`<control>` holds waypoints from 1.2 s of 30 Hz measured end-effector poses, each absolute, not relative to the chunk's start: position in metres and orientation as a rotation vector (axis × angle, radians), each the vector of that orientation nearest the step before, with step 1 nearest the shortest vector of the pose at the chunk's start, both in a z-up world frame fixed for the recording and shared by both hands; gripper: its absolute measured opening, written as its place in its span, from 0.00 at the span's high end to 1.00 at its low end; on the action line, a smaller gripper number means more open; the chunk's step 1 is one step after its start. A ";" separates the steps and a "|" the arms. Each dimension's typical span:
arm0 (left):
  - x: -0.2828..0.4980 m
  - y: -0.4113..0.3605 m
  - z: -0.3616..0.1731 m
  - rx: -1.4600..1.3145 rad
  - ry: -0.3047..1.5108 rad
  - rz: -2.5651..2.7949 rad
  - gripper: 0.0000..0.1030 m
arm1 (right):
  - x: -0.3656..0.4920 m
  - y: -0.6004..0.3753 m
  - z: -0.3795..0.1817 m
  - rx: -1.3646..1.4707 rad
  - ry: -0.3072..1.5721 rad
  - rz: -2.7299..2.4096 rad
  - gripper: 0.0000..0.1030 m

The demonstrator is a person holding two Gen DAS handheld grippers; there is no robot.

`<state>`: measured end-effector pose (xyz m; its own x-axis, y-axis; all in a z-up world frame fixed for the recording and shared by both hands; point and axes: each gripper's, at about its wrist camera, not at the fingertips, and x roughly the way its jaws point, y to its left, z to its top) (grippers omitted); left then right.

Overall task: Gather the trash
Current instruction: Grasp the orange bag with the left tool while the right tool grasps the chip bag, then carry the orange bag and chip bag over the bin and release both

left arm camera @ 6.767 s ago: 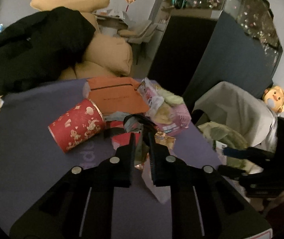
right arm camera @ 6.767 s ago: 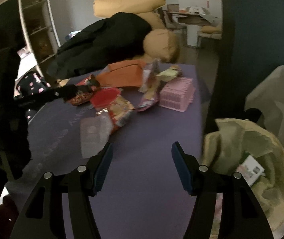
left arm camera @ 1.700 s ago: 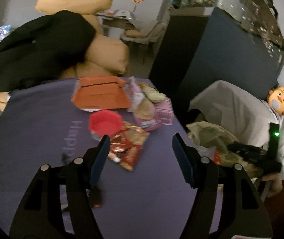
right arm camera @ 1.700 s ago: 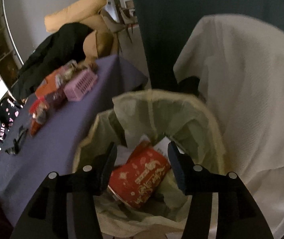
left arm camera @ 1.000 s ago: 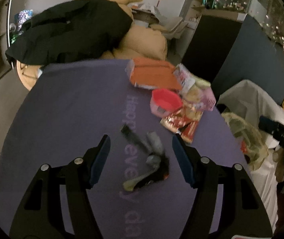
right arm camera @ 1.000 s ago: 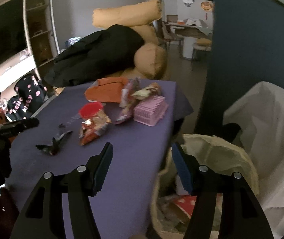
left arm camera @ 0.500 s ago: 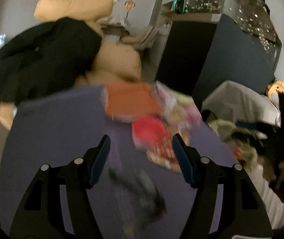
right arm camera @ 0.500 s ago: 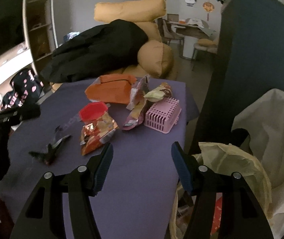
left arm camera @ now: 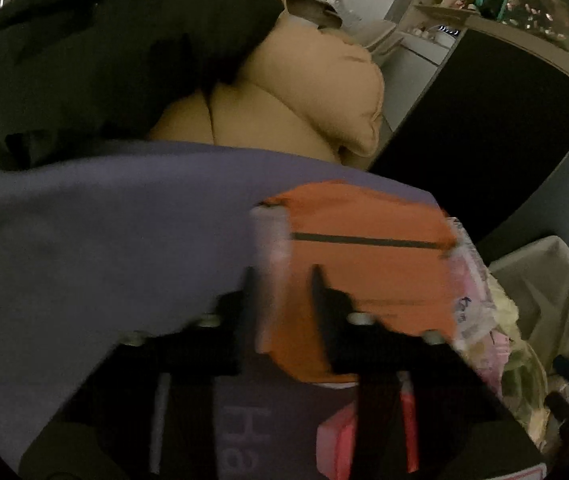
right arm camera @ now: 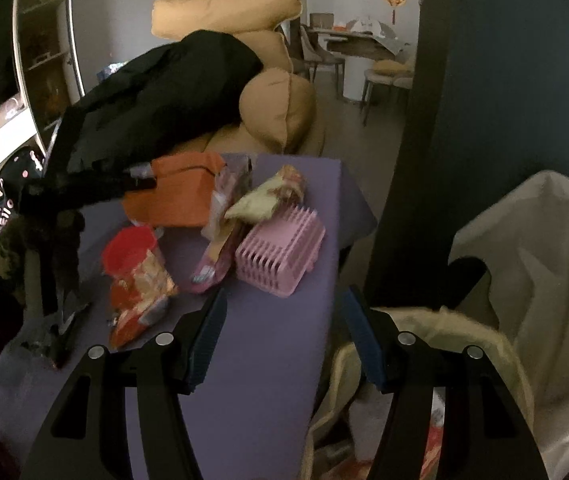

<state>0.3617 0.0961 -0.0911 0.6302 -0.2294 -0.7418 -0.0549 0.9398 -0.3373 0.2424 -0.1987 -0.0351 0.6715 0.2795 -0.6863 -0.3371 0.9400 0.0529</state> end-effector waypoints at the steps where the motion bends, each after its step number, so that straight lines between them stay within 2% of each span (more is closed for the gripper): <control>1: 0.360 0.098 -0.091 -0.348 0.885 -0.104 0.89 | 0.250 -0.199 -0.032 -0.075 0.754 0.355 0.44; 8: 0.308 0.132 -0.040 -0.309 0.730 -0.123 0.92 | 0.320 -0.178 -0.018 -0.036 0.767 0.380 0.44; 10: 0.289 0.140 -0.027 -0.287 0.709 -0.130 0.92 | 0.348 -0.166 -0.022 -0.008 0.809 0.395 0.48; 13: 0.267 0.149 -0.017 -0.274 0.701 -0.140 0.92 | 0.382 -0.148 -0.035 -0.005 0.874 0.379 0.54; 19: 0.232 0.160 -0.020 -0.270 0.706 -0.170 0.92 | 0.418 -0.132 -0.065 -0.030 0.992 0.297 0.55; 24: 0.218 0.161 -0.034 -0.272 0.741 -0.168 0.92 | 0.412 -0.138 -0.073 0.010 1.048 0.355 0.67; 26: 0.214 0.160 -0.036 -0.273 0.744 -0.158 0.92 | 0.400 -0.137 -0.066 -0.003 1.035 0.391 0.76; 36: 0.180 0.154 -0.017 -0.259 0.689 -0.124 0.92 | 0.312 -0.148 0.006 0.011 0.852 0.496 0.78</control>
<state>0.1802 0.1542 -0.0166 0.7661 -0.1977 -0.6116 0.0274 0.9607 -0.2763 0.3123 -0.1477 0.0056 0.5522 0.4242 -0.7177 -0.4156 0.8864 0.2040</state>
